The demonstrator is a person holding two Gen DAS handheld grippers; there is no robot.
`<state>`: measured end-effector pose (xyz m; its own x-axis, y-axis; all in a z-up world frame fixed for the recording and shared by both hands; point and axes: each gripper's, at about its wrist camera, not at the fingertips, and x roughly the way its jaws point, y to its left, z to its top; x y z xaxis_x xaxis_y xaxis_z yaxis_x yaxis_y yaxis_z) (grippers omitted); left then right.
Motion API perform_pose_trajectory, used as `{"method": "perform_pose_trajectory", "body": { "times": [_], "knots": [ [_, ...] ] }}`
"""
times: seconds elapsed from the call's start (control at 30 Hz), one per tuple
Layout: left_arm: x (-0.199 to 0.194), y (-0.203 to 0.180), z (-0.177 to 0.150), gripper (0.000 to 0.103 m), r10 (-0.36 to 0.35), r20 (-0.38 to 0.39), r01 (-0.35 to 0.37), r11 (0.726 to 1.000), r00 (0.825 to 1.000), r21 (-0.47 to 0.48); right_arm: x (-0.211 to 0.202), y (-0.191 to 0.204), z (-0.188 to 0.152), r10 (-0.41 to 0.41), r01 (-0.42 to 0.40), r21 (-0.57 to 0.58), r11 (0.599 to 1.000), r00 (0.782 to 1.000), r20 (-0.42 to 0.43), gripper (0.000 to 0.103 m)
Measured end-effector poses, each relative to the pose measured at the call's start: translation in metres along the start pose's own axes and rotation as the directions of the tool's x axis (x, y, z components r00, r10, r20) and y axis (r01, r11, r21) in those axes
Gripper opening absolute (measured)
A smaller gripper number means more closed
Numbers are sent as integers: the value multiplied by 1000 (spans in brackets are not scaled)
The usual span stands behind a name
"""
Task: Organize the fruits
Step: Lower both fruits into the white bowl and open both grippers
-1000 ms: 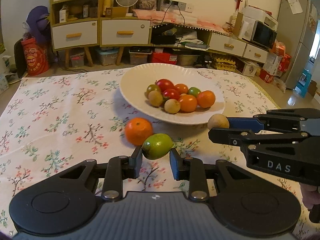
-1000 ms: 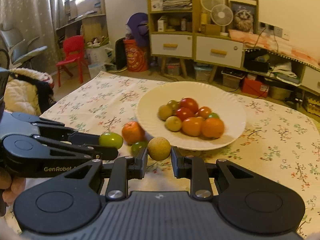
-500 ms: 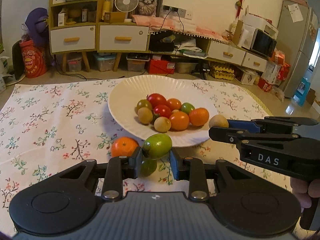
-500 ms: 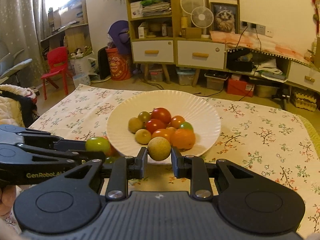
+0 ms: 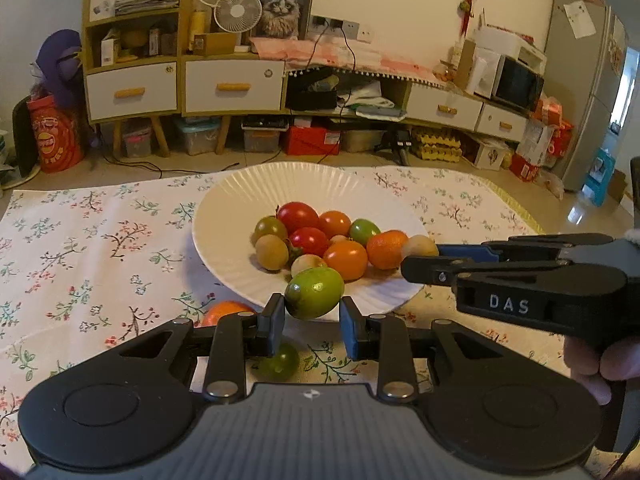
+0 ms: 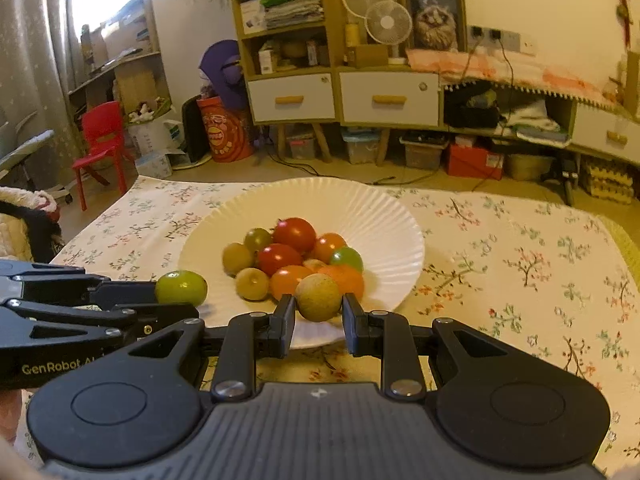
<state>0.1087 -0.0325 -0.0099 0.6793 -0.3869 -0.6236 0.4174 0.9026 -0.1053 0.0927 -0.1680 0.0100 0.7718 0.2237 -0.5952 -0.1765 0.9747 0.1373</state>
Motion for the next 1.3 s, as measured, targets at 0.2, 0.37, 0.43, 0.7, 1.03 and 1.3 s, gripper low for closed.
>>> {"method": "perform_pose_trajectory", "body": {
  "times": [0.2, 0.37, 0.43, 0.7, 1.03, 1.3],
  "knots": [
    [6, -5, 2, 24, -6, 0, 6, 1000, 1000, 29, 0, -3, 0, 6, -6, 4, 1000, 1000, -3, 23],
    [13, -9, 8, 24, -16, -3, 16, 999, 1000, 39, 3, -1, 0, 23, -23, 1, 1000, 1000, -12, 23],
    [16, -11, 9, 24, -15, -13, 16, 999, 1000, 44, 3, -1, 0, 26, -26, -3, 1000, 1000, -16, 23],
    [20, -13, 7, 25, 3, -25, -2, 999, 1000, 38, 3, -7, 1, 30, -30, 27, 999, 999, -21, 26],
    [14, -10, 9, 33, 20, -21, -20, 999, 1000, 30, -1, -6, 5, 36, -36, 38, 999, 999, 0, 32],
    [1, -3, 7, 50, 48, -14, -48, 999, 999, 23, -5, -4, 7, 34, -34, 39, 999, 999, 11, 43]
  ]
}}
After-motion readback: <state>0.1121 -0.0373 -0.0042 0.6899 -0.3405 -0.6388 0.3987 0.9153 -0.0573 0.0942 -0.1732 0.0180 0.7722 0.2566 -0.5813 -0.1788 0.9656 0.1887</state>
